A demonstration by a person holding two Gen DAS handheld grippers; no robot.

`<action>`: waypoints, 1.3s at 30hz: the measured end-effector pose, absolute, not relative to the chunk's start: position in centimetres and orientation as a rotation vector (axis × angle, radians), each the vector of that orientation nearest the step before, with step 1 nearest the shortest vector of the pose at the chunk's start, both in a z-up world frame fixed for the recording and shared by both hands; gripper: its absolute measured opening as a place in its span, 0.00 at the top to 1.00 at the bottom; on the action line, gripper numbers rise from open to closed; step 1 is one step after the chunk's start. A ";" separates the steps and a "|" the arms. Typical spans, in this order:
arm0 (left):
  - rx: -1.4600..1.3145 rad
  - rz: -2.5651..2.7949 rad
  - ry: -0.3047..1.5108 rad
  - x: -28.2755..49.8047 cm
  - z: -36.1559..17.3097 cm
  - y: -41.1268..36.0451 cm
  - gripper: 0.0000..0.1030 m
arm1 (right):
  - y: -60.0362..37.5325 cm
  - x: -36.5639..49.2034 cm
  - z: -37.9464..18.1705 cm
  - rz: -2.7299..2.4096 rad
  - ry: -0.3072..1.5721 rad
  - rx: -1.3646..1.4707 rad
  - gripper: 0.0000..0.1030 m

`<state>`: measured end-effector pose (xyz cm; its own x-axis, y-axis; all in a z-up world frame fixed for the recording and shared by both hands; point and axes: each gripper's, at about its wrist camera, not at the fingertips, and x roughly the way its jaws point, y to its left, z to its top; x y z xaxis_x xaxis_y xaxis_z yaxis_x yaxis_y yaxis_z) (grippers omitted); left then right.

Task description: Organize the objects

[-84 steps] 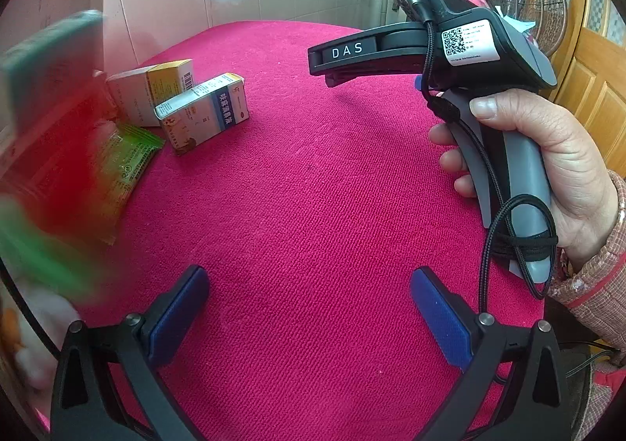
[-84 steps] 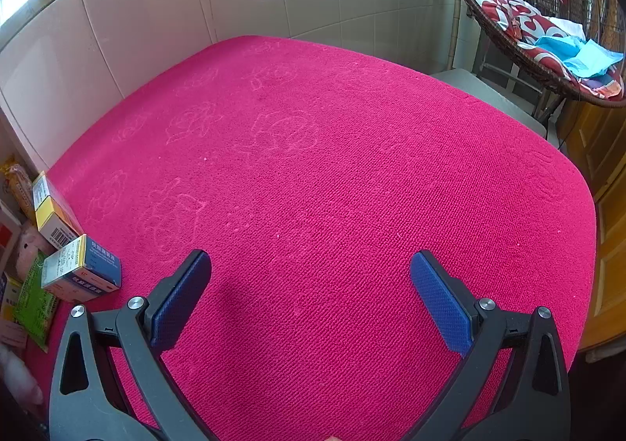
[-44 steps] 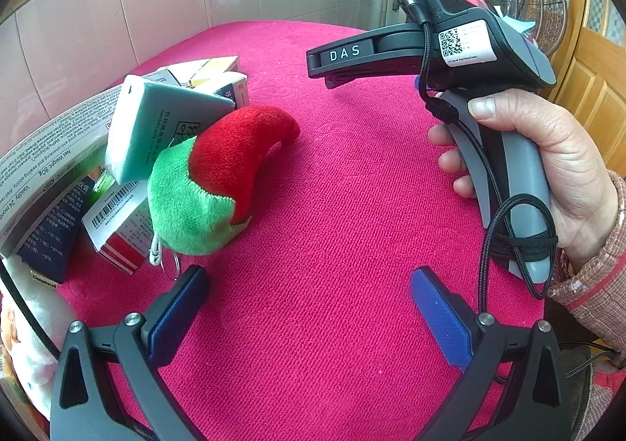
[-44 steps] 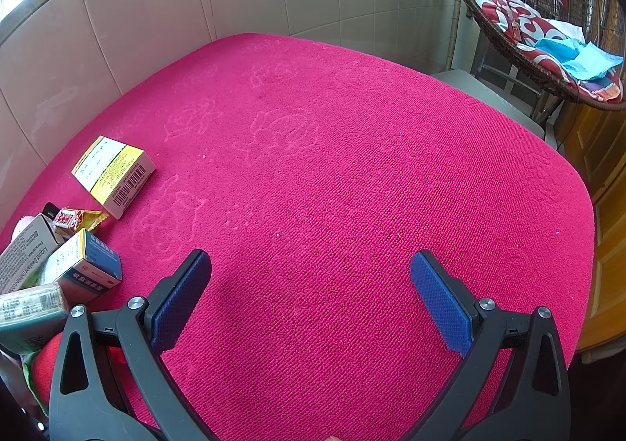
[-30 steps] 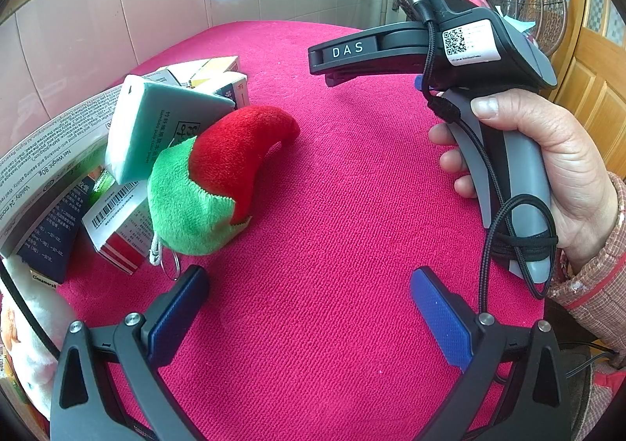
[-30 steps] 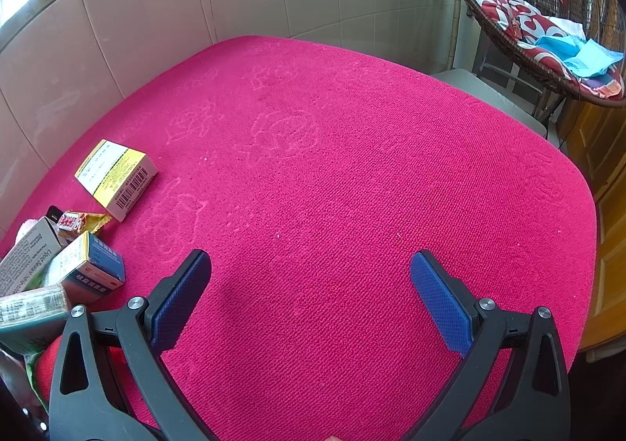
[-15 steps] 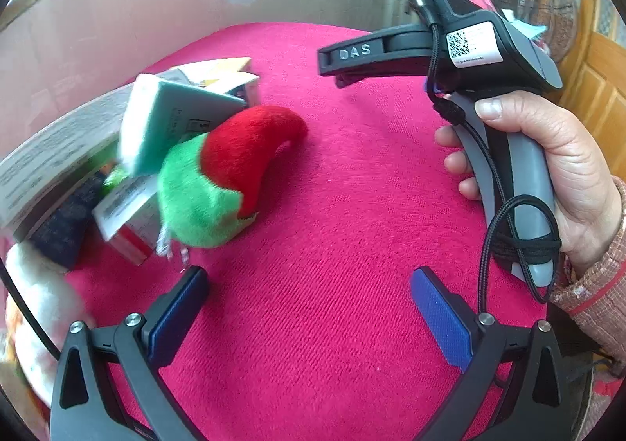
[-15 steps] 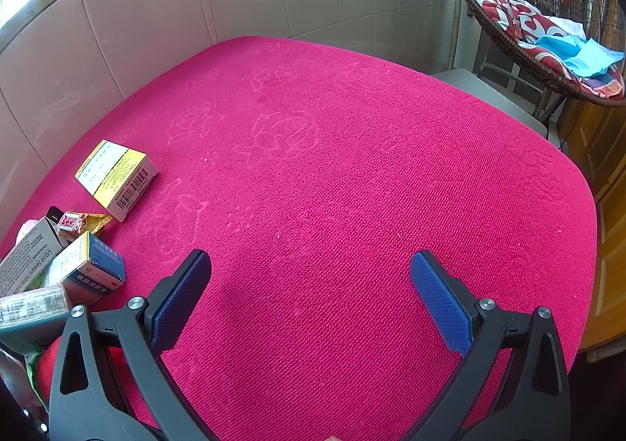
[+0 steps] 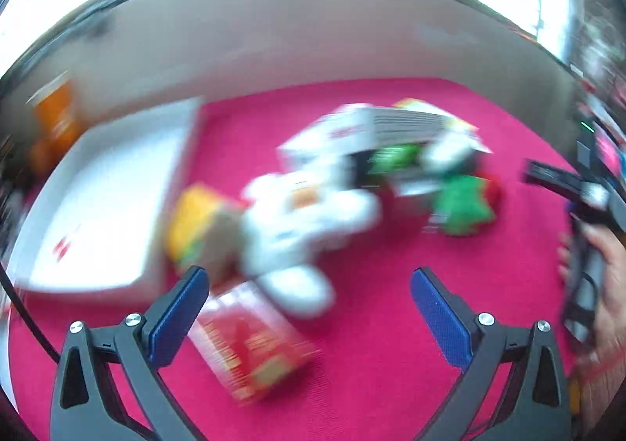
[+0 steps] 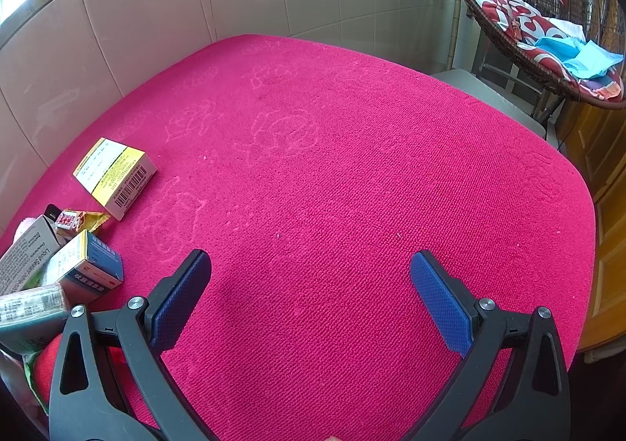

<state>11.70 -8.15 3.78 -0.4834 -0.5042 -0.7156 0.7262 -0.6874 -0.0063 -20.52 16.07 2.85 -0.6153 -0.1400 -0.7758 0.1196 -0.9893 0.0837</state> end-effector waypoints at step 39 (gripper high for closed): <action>0.947 -1.915 0.669 15.8 -2.1 -10.9 0.00 | 16.9 -16.4 3.2 -2.215 -0.298 1.043 0.00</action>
